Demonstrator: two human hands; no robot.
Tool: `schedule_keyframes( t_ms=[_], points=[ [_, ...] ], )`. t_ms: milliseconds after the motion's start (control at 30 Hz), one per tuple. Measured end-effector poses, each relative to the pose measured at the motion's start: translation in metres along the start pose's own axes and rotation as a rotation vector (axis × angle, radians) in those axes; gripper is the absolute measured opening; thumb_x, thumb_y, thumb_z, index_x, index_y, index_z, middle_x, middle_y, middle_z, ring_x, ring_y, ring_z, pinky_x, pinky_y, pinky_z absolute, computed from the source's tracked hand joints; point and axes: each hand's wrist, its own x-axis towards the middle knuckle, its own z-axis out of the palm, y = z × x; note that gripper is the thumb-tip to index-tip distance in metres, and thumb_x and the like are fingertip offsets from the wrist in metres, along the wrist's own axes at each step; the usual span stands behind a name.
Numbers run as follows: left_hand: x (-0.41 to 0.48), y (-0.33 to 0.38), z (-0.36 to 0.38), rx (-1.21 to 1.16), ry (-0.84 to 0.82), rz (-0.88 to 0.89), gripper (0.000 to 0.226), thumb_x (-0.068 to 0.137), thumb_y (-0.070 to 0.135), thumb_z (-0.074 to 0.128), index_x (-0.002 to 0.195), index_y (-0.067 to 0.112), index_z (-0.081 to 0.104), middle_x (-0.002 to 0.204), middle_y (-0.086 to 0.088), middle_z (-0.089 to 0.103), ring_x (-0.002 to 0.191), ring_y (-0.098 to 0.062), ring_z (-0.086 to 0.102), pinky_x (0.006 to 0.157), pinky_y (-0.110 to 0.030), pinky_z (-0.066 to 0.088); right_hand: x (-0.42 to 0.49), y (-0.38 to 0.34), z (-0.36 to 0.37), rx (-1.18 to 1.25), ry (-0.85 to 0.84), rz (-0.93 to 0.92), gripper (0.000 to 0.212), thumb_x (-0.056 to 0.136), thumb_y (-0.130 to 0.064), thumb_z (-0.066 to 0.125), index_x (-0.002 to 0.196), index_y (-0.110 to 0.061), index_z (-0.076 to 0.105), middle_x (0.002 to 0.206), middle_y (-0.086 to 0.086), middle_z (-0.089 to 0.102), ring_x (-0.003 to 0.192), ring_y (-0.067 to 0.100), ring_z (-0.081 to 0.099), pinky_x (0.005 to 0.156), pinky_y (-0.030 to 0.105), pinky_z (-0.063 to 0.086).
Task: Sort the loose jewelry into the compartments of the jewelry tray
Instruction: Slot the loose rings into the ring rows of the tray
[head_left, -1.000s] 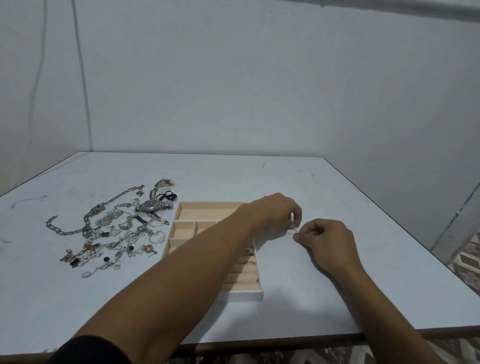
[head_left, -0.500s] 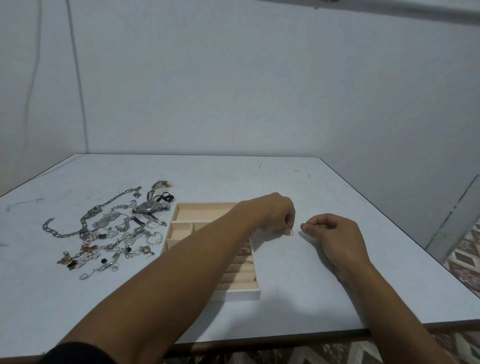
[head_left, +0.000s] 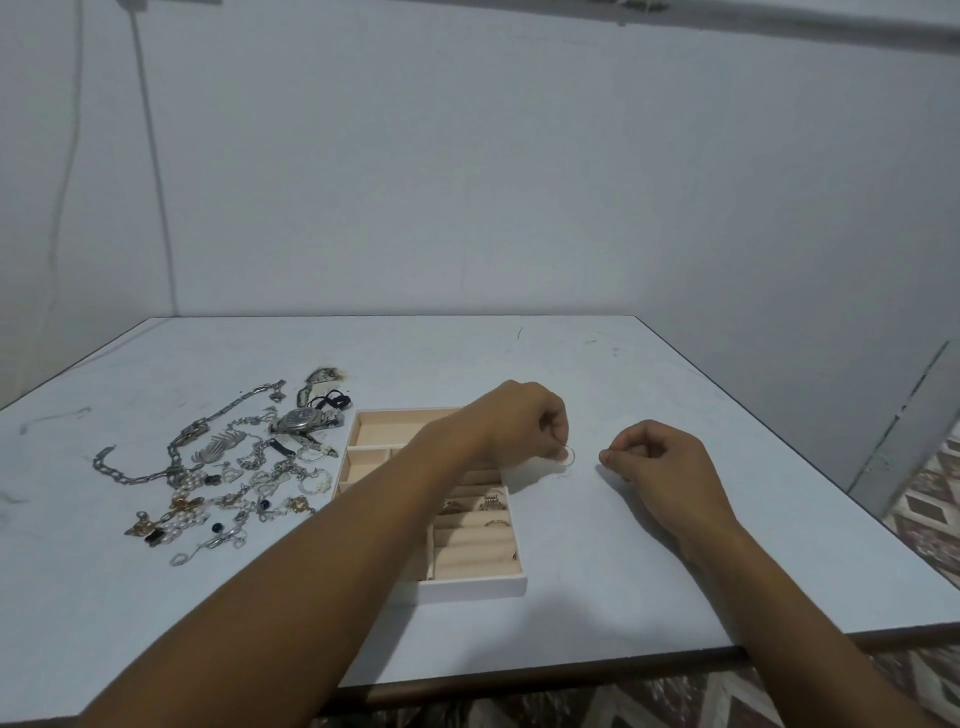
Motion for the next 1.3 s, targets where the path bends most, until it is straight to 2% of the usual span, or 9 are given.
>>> schedule_keyframes(
  t_ms=[100, 200, 300, 367, 500, 633, 900, 1200, 1300],
  points=[
    [-0.032, -0.006, -0.018, -0.029, 0.083, -0.013, 0.005, 0.081, 0.026, 0.071, 0.081, 0.024, 0.067, 0.076, 0.009, 0.063, 0.071, -0.005, 0.055, 0.062, -0.016, 0.041, -0.003, -0.002, -0.005, -0.007, -0.061, 0.011, 0.01, 0.076, -0.001, 0.071, 0.069, -0.006, 0.065, 0.048, -0.005, 0.052, 0.05, 0.011, 0.05, 0.062, 0.027, 0.047],
    [-0.069, -0.015, -0.033, -0.107, 0.169, -0.05, 0.005, 0.081, 0.023, 0.072, 0.08, 0.026, 0.068, 0.081, 0.005, 0.07, 0.078, -0.008, 0.062, 0.069, -0.016, 0.045, -0.013, -0.006, -0.008, 0.091, -0.153, 0.029, 0.006, 0.079, 0.008, 0.067, 0.075, 0.006, 0.064, 0.06, 0.016, 0.063, 0.059, 0.025, 0.061, 0.068, 0.039, 0.052],
    [-0.104, -0.024, -0.039, -0.167, 0.245, -0.085, 0.008, 0.081, 0.022, 0.074, 0.077, 0.027, 0.068, 0.077, 0.006, 0.069, 0.068, -0.001, 0.059, 0.06, -0.009, 0.042, -0.027, -0.014, -0.009, 0.019, -0.2, -0.007, 0.003, 0.082, 0.006, 0.067, 0.08, 0.007, 0.067, 0.07, 0.022, 0.069, 0.057, 0.023, 0.067, 0.058, 0.024, 0.058],
    [-0.122, -0.029, -0.039, -0.185, 0.264, -0.113, 0.01, 0.08, 0.023, 0.075, 0.075, 0.027, 0.068, 0.072, 0.01, 0.068, 0.062, 0.003, 0.058, 0.057, -0.008, 0.039, -0.035, -0.021, -0.008, 0.019, -0.232, -0.017, 0.003, 0.083, 0.005, 0.067, 0.081, 0.005, 0.069, 0.076, 0.023, 0.07, 0.062, 0.026, 0.07, 0.061, 0.024, 0.06],
    [-0.144, -0.031, -0.034, -0.195, 0.311, -0.143, 0.007, 0.081, 0.023, 0.074, 0.078, 0.026, 0.07, 0.074, 0.01, 0.069, 0.057, 0.007, 0.056, 0.056, -0.005, 0.036, -0.05, -0.036, 0.001, -0.011, -0.264, -0.043, 0.006, 0.084, -0.002, 0.068, 0.08, -0.006, 0.072, 0.075, 0.013, 0.073, 0.067, 0.024, 0.073, 0.072, 0.032, 0.06],
    [-0.154, -0.024, -0.021, -0.204, 0.345, -0.149, 0.008, 0.082, 0.02, 0.073, 0.078, 0.027, 0.07, 0.073, 0.011, 0.068, 0.06, 0.01, 0.055, 0.058, -0.003, 0.038, -0.064, -0.05, 0.014, -0.03, -0.312, -0.09, 0.011, 0.083, -0.002, 0.065, 0.079, -0.01, 0.071, 0.073, 0.006, 0.073, 0.066, 0.017, 0.072, 0.074, 0.031, 0.058],
    [-0.155, -0.02, -0.005, -0.193, 0.349, -0.15, 0.004, 0.08, 0.024, 0.074, 0.08, 0.028, 0.072, 0.071, 0.014, 0.067, 0.064, 0.004, 0.058, 0.055, -0.003, 0.037, -0.076, -0.052, 0.03, -0.159, -0.336, -0.249, 0.017, 0.082, -0.008, 0.07, 0.071, -0.021, 0.071, 0.068, -0.009, 0.071, 0.059, -0.002, 0.06, 0.054, 0.007, 0.043],
    [-0.151, -0.021, -0.001, -0.104, 0.273, -0.143, 0.003, 0.084, 0.03, 0.07, 0.086, 0.028, 0.071, 0.072, 0.011, 0.068, 0.067, -0.003, 0.065, 0.058, -0.005, 0.039, -0.08, -0.047, 0.037, -0.227, -0.29, -0.285, 0.023, 0.082, -0.011, 0.07, 0.069, -0.03, 0.073, 0.073, -0.005, 0.067, 0.05, -0.006, 0.053, 0.05, 0.005, 0.036],
    [-0.152, -0.021, -0.001, -0.024, 0.273, -0.108, 0.005, 0.085, 0.031, 0.069, 0.088, 0.028, 0.071, 0.075, 0.01, 0.069, 0.075, -0.002, 0.06, 0.065, -0.013, 0.043, -0.081, -0.046, 0.038, -0.22, -0.294, -0.282, 0.023, 0.082, -0.009, 0.07, 0.071, -0.029, 0.073, 0.073, -0.004, 0.068, 0.05, -0.006, 0.053, 0.049, 0.004, 0.036]
  ],
)
